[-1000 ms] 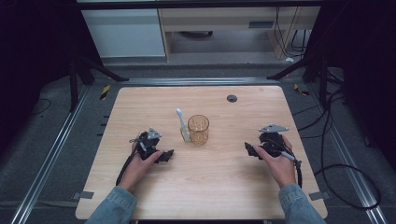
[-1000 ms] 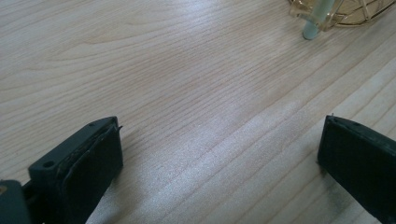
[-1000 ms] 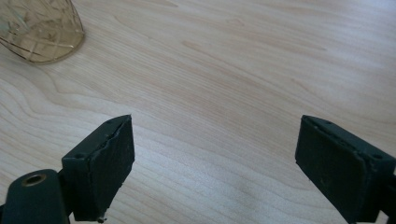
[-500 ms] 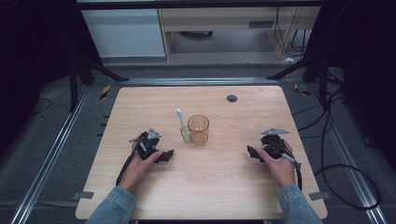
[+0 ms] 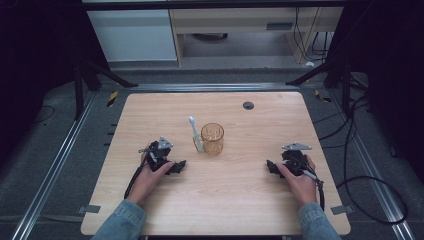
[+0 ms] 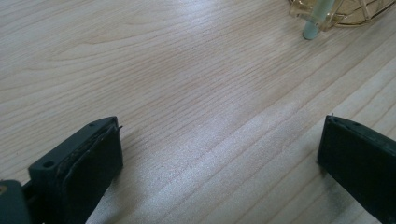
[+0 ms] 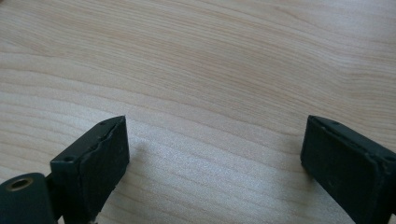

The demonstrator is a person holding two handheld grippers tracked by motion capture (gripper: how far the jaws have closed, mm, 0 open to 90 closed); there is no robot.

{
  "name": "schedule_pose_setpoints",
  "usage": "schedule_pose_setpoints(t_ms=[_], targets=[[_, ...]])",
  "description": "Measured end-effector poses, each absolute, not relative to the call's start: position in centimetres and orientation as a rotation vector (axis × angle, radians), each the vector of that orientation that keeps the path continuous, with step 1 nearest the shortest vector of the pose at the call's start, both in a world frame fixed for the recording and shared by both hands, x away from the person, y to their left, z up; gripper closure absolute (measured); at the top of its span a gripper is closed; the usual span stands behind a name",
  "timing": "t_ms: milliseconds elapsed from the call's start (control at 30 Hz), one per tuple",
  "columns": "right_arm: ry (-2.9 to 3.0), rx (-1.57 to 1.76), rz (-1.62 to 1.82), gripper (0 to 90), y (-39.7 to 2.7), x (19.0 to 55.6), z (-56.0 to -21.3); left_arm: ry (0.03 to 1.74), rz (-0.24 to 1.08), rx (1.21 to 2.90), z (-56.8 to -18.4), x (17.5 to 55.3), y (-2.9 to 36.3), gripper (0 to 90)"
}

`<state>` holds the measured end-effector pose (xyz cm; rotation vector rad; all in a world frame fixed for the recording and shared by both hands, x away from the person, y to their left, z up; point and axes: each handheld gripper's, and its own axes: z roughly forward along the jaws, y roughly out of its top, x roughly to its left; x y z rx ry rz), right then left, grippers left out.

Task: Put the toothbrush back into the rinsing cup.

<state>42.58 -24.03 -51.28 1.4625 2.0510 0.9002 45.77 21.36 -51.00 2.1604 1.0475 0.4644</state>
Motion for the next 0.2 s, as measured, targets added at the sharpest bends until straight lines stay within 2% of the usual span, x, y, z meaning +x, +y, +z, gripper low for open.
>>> schedule_pose_setpoints(t_ms=[200], targets=[[2.037, 1.465, 0.892, 6.4, -23.78, 42.30, -51.40, 1.048, 0.464, 2.161, -51.00, 45.80, 21.35, 0.0]])
